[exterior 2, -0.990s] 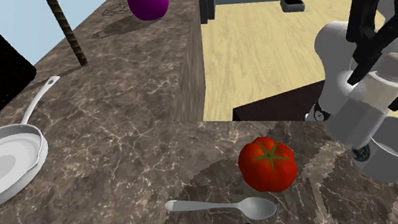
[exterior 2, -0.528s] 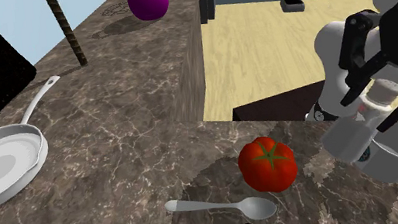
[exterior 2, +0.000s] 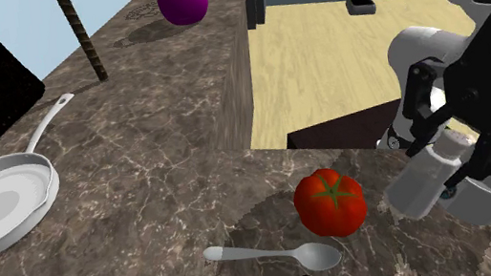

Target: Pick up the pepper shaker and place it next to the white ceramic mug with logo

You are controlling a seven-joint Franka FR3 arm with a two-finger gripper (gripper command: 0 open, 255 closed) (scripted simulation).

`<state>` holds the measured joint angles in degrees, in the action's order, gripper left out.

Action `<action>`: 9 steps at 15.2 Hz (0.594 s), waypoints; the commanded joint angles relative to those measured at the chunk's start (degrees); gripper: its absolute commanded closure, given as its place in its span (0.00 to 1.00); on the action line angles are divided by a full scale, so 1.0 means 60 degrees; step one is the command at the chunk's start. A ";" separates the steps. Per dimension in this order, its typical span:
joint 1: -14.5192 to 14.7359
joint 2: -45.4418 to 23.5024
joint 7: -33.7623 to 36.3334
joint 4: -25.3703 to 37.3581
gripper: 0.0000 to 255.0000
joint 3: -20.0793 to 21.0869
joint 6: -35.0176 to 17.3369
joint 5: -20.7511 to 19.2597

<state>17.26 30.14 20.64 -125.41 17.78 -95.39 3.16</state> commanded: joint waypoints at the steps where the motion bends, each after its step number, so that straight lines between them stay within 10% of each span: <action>1: 0.0014 0.0027 0.0009 -0.0269 1.00 0.0018 -0.0249 0.0018; 9: 0.0062 0.0044 0.0068 -0.1304 1.00 0.0119 -0.1265 0.0086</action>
<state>17.56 30.29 20.99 -132.41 18.42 -102.24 3.59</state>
